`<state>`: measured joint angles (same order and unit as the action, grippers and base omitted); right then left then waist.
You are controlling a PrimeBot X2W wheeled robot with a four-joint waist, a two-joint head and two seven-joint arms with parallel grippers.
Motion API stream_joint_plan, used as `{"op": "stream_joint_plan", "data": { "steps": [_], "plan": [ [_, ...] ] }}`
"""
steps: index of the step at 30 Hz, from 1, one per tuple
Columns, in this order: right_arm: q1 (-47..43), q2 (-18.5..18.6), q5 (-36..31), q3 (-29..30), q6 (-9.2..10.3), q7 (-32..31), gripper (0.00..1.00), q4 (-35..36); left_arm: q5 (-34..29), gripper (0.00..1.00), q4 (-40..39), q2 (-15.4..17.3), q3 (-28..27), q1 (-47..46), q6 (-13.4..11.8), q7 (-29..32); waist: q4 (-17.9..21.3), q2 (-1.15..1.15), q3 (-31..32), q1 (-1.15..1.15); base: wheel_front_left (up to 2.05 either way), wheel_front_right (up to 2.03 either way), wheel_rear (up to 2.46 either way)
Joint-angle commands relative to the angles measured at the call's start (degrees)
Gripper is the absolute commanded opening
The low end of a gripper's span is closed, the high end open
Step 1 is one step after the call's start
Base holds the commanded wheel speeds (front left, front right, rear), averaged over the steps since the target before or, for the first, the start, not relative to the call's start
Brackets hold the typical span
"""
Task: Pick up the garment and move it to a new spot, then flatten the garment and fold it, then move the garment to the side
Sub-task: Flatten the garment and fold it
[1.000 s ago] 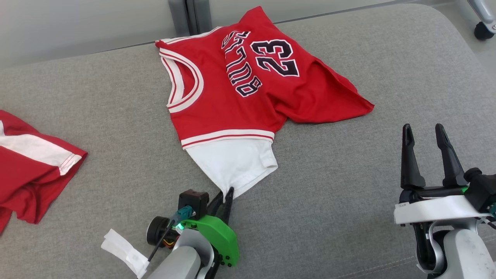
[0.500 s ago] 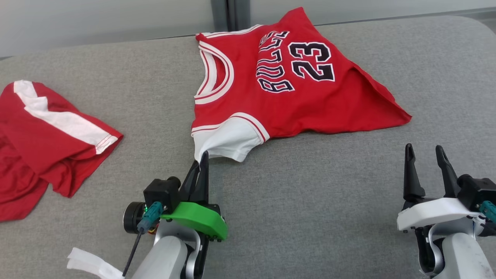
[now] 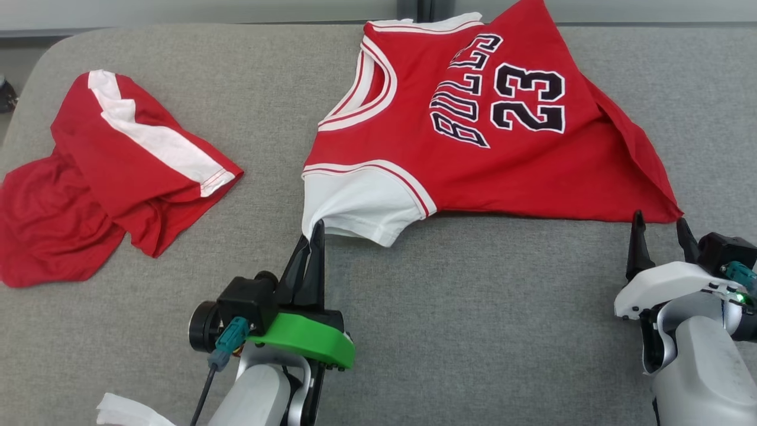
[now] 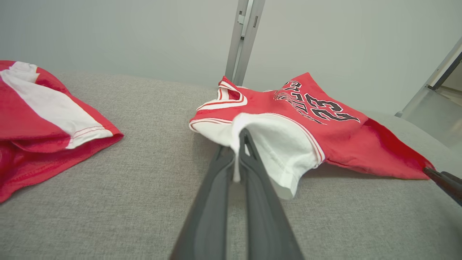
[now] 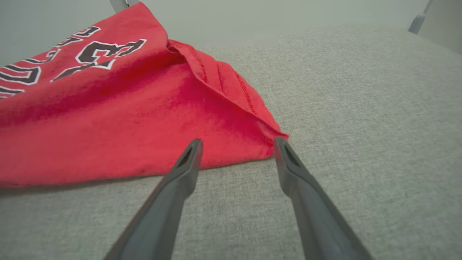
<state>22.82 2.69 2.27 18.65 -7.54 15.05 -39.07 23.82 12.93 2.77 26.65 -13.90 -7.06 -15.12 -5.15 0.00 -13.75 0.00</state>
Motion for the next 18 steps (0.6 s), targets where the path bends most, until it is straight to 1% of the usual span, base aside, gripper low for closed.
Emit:
{"op": "stream_joint_plan", "data": {
  "steps": [1, 4, 7, 9, 13, 17, 18],
  "plan": [
    [1.17, 0.36, -1.26, 1.46, 0.10, 0.18, 1.00, -1.56, -0.52, 0.00, -0.36, 0.24, 0.05, -0.46, -0.10, -0.04, -1.62, 0.00, -1.48, 0.00, 0.00, 0.00, 0.00],
    [3.08, 0.43, -3.28, 5.07, 0.10, 0.19, 1.00, -4.48, -0.62, 0.00, -0.44, 0.23, 0.16, -1.01, -0.29, -0.04, -2.38, 0.00, -1.96, 0.00, 0.00, 0.00, 0.00],
    [4.18, 0.40, -5.04, 7.90, 0.10, 0.18, 1.00, -5.68, -0.72, 0.00, -0.35, 0.22, 0.16, -1.25, -0.29, -0.04, -2.70, 0.00, -2.23, 0.00, 0.00, 0.00, 0.00],
    [4.68, 0.37, -5.91, 9.48, 0.10, 0.17, 1.00, -6.01, -0.81, 0.04, -0.38, 0.22, -0.01, -1.29, -0.32, -0.04, -2.76, 0.00, -2.40, 0.00, 0.00, 0.00, 0.00],
    [5.24, 0.35, -7.52, 11.88, 0.11, 0.11, 1.00, -6.45, -0.86, 0.04, -0.36, 0.22, -0.32, -1.26, -0.36, -0.04, -2.61, 0.00, -2.40, 0.00, 0.00, 0.00, 0.00],
    [5.97, 0.27, -6.75, 11.96, 0.10, 0.11, 1.00, -7.19, -0.67, 0.02, -0.32, 0.22, -0.43, -1.34, -0.51, -0.04, -2.23, 0.00, -2.21, 0.00, 0.00, 0.00, 0.00],
    [6.16, 0.27, -6.48, 11.74, 0.10, 0.11, 1.00, -7.39, -0.62, 0.00, -0.28, 0.22, -0.40, -1.35, -0.41, -0.04, -2.10, 0.00, -2.13, 0.00, 0.00, 0.00, 0.00]
  ]
}}
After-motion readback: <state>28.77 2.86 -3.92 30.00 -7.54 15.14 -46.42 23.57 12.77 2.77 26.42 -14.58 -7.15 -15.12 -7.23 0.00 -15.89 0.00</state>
